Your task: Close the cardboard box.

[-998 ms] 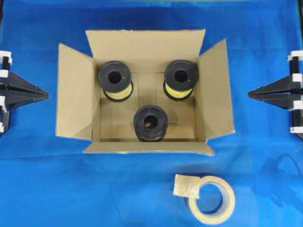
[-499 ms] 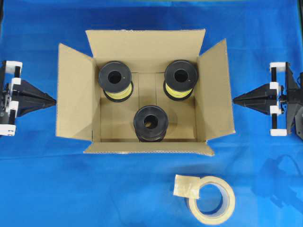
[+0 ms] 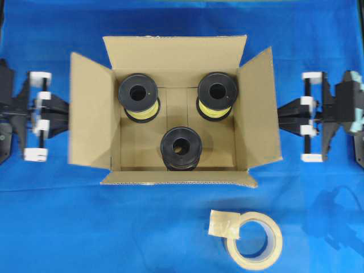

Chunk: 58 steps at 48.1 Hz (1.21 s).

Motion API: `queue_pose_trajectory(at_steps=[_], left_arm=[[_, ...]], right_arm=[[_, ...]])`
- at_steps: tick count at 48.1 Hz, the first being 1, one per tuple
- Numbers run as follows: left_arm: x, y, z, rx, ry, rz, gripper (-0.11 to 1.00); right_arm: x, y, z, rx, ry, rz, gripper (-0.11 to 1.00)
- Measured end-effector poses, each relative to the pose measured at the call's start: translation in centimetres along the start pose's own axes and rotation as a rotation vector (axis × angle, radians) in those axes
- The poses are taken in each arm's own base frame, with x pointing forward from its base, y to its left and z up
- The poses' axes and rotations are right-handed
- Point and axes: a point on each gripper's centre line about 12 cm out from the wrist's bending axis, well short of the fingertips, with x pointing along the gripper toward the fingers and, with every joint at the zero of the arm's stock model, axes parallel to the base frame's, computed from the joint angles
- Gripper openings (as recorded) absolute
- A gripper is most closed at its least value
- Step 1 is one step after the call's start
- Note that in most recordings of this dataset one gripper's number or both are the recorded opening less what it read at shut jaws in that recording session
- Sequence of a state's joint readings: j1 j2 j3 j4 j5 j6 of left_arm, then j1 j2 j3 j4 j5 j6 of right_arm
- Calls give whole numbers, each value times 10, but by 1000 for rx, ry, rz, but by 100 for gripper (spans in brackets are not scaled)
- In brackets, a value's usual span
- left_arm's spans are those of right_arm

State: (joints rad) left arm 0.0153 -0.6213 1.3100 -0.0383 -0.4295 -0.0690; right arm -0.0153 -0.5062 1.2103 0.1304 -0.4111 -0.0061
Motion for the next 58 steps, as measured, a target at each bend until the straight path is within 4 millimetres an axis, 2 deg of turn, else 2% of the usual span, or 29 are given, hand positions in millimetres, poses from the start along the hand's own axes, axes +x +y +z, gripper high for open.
queue_pose_trajectory(at_steps=[10, 25, 41, 58], left_arm=[[45, -2, 21, 40, 21, 4, 0], [92, 1, 38, 50, 35, 22, 0], [102, 9, 36, 43, 67, 47, 0], [111, 12, 8, 30, 154, 56, 0]], right_arm=[[31, 4, 20, -7, -9, 2, 0], [75, 7, 31, -18, -9, -1, 0], [92, 4, 26, -17, 16, -13, 0], [100, 2, 8, -3, 73, -22, 0]])
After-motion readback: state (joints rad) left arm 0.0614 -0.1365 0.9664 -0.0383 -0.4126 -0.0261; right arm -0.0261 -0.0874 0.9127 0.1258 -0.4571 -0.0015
